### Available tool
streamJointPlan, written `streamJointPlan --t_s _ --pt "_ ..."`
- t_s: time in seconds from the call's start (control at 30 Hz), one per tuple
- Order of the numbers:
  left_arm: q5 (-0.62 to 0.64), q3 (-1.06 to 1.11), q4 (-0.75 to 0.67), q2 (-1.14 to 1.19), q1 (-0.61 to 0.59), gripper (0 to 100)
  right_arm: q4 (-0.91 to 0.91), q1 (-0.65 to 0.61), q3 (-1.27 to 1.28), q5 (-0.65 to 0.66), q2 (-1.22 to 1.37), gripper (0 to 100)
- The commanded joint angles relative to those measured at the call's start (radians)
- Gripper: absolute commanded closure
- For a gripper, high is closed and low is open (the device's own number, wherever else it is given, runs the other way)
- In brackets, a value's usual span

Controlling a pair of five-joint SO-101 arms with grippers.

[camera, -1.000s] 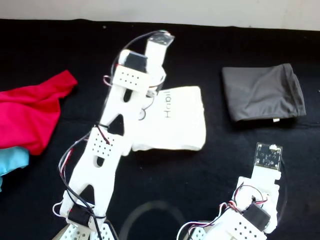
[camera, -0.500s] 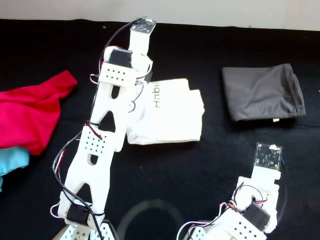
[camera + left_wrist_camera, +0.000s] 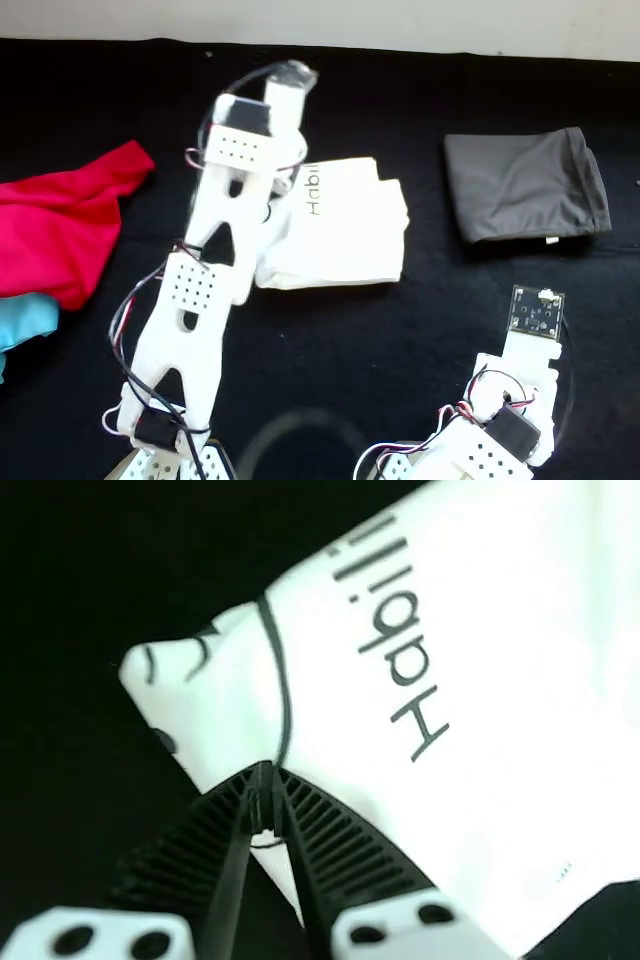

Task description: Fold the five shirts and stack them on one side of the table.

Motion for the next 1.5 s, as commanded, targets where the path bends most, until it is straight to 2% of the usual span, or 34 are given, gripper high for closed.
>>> streamJointPlan --t_s 0.0,0.23,0.4,0.53,0.77,1.0,1.23,1.47 --pt "0.002 0.16 0.009 -0.17 0.074 99 -0.004 0.01 0.125 -0.012 -0.01 89.9" --pt "-0.002 0.581 0.005 -0.421 0.151 99 -0.005 0.01 0.125 -0.012 -0.01 89.9" --pt "-0.002 0.756 0.005 -0.484 0.151 99 -0.005 0.01 0.125 -0.012 -0.01 89.9" --pt "-0.002 0.808 -0.026 -0.49 0.183 99 -0.005 0.01 0.125 -0.012 -0.01 89.9" --pt "0.003 0.819 -0.052 -0.492 0.335 99 -0.005 0.01 0.125 -0.012 -0.01 89.9" --pt "-0.002 0.817 -0.087 -0.483 0.329 99 -0.005 0.01 0.125 -0.012 -0.01 89.9" --pt "-0.002 0.817 -0.095 -0.647 0.352 99 -0.005 0.01 0.125 -0.012 -0.01 89.9" --pt "0.0 0.835 -0.302 -0.622 0.367 99 -0.005 0.01 0.125 -0.012 -0.01 89.9"
